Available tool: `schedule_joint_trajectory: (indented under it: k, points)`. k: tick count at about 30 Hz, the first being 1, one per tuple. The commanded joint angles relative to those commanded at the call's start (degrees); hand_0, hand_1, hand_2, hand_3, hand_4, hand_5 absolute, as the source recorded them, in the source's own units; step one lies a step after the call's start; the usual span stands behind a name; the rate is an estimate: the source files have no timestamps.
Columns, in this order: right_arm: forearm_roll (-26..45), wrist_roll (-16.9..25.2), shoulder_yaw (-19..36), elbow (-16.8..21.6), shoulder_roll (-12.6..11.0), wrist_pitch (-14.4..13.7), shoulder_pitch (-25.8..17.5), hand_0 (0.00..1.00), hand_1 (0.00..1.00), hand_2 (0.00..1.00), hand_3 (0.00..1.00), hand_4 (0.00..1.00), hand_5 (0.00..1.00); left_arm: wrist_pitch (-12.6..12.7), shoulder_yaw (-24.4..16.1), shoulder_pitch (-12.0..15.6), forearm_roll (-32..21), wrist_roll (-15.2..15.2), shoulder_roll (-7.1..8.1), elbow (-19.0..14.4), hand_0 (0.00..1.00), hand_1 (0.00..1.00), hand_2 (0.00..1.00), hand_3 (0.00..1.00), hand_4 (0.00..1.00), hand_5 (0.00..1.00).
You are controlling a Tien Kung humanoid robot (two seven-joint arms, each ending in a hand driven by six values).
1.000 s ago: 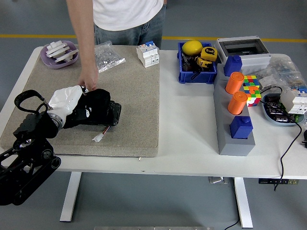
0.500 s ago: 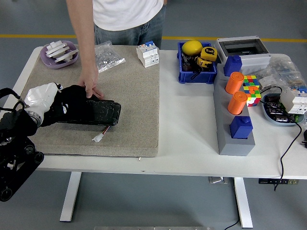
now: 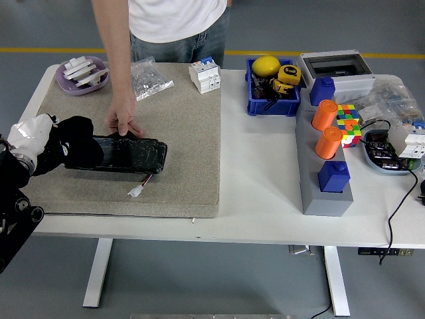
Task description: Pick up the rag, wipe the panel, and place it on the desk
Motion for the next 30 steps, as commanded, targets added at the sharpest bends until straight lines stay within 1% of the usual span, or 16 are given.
schedule_joint_trajectory:
  k: [7,14,21,30]
  points:
    - [0.0,0.0,-0.1,0.0,0.0,0.0,0.1,0.744,0.635,0.685,0.7,0.998,0.631,0.0,1.9,-0.6,-0.5,0.1,-0.69,-0.6,0.283,0.459,0.578,0.529,0.187,0.002]
    - [0.1,0.0,-0.2,0.0,-0.1,0.0,0.1,0.743,0.635,0.685,0.699,0.998,0.63,0.0,4.6,-1.7,-1.3,0.2,-0.96,-1.7,0.285,0.46,0.576,0.53,0.192,0.002]
    - [0.1,0.0,-0.2,0.0,-0.1,0.1,0.1,0.743,0.635,0.685,0.699,0.998,0.631,-0.3,8.7,-3.4,-2.3,0.5,-1.6,-2.5,0.286,0.458,0.575,0.531,0.19,0.002]
    - [0.2,0.0,-0.3,0.0,-0.2,0.1,0.3,0.743,0.635,0.685,0.698,0.998,0.631,-0.5,14.3,-5.7,-3.8,1.0,-3.29,-4.1,0.287,0.458,0.575,0.53,0.189,0.002]
